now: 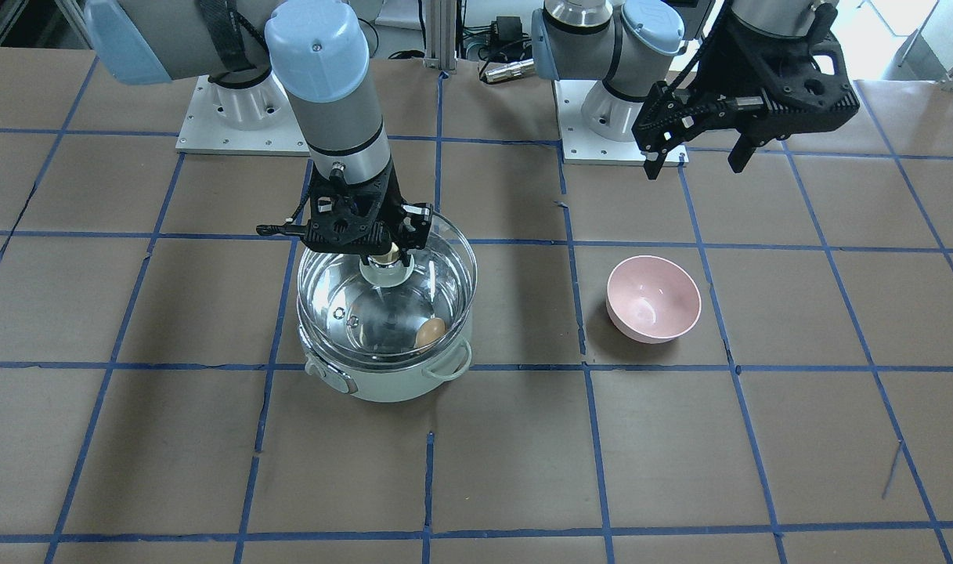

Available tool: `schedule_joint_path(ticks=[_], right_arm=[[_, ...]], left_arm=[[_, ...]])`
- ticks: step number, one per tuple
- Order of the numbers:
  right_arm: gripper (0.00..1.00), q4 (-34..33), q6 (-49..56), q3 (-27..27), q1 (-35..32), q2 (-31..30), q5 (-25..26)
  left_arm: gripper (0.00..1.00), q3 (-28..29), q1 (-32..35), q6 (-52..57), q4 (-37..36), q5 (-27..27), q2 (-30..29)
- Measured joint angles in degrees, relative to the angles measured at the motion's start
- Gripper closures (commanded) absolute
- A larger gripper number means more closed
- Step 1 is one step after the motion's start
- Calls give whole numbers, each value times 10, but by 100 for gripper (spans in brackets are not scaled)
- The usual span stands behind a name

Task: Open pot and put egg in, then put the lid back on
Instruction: 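Lower the lid onto the pot and open the right gripper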

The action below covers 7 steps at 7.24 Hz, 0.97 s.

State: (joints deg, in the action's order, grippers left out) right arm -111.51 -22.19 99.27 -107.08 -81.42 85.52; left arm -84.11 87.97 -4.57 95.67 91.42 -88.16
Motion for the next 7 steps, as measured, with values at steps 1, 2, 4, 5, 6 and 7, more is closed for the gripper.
schedule_joint_path(ticks=[1,2,4,5,6,7], right_arm=[[70,-1,2,0,0,0,4],[63,-1,3,1,1,0,5],[35,-1,0,1,1,0,5],[31,-3,-2,1,1,0,6],[29,-4,-2,1,1,0,6],[28,-5,-2,1,1,0,7]], left_arm=[[0,0,0,0,0,0,0],[0,0,0,0,0,0,0],[0,0,0,0,0,0,0],[0,0,0,0,0,0,0],[0,0,0,0,-1,0,0],[0,0,0,0,0,0,0]])
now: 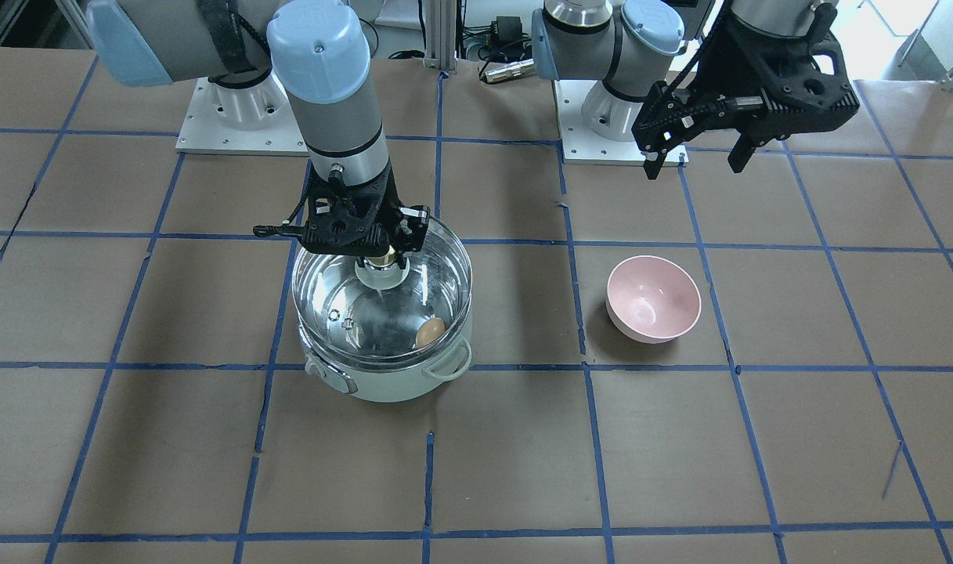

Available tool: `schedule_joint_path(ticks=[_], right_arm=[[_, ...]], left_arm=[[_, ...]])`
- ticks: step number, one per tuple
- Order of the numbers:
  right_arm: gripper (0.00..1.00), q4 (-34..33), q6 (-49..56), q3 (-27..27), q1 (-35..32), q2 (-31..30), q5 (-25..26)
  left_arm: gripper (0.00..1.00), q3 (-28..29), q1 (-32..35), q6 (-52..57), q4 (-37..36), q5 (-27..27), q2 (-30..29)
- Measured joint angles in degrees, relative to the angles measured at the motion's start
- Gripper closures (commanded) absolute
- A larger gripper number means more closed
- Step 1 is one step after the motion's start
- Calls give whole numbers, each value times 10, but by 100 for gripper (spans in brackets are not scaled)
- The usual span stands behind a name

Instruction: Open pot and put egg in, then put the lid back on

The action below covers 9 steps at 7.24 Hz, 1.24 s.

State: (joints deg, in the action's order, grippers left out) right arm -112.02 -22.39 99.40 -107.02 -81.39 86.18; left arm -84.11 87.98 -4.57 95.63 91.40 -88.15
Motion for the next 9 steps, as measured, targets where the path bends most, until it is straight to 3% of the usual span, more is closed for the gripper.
schedule_joint_path(ticks=[4,6,7,8,9], right_arm=[[28,-6,5,-3,3,0,0],[26,-24,47,-15,35,-4,20],[20,-27,65,-19,61,-13,28],[0,-20,83,-22,82,-25,31],[0,3,107,-29,102,-32,33]], left_arm=[[0,0,0,0,0,0,0],[0,0,1,0,0,0,0],[0,0,1,0,0,0,0],[0,0,1,-1,1,0,0],[0,-1,1,-1,1,0,0]])
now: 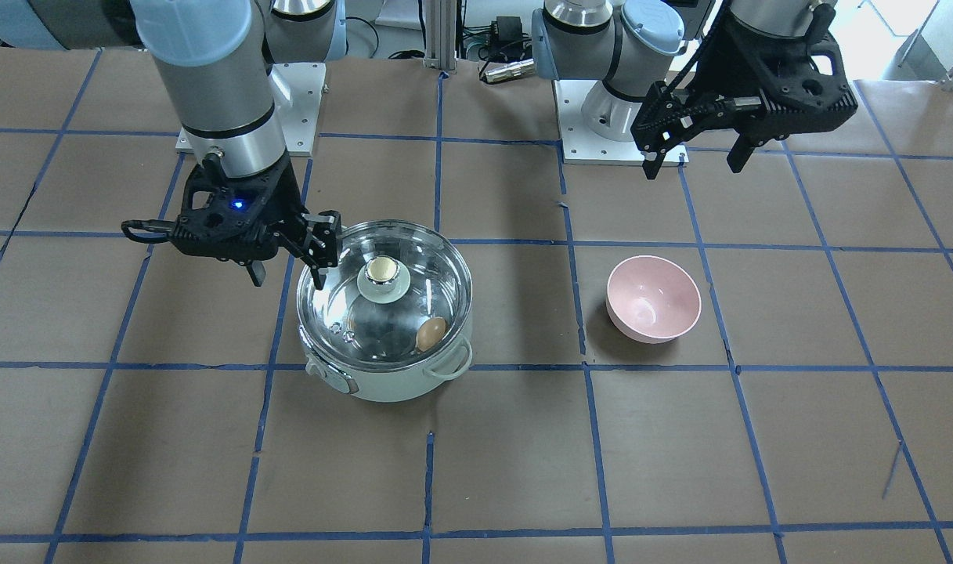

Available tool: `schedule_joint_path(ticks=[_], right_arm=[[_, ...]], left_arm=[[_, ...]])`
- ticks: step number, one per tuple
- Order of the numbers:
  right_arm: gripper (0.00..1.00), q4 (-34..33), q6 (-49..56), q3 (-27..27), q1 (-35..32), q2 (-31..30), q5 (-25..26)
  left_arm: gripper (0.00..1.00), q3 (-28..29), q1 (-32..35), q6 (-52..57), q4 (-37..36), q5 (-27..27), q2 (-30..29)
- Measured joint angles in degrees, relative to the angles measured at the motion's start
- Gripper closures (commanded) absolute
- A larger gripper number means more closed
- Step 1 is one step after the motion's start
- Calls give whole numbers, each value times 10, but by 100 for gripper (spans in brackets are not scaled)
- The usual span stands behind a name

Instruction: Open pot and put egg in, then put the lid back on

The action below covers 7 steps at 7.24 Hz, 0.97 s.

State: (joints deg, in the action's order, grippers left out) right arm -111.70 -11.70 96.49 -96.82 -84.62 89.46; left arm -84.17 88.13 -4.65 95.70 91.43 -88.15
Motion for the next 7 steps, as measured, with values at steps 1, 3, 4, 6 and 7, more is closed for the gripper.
schedule_joint_path(ticks=[1,3,4,6,7], right_arm=[[0,33,15,-11,17,-8,2],[0,96,20,-34,57,-27,1],[0,107,20,-39,78,-29,1],[0,114,21,-46,96,-34,3],[0,113,21,-46,97,-35,2]], left_arm=[[0,0,1,0,0,0,0],[0,0,1,0,0,1,0],[0,0,2,-1,0,1,-1],[0,-8,-4,10,5,-14,-4],[1,-15,-3,16,5,-21,-3]])
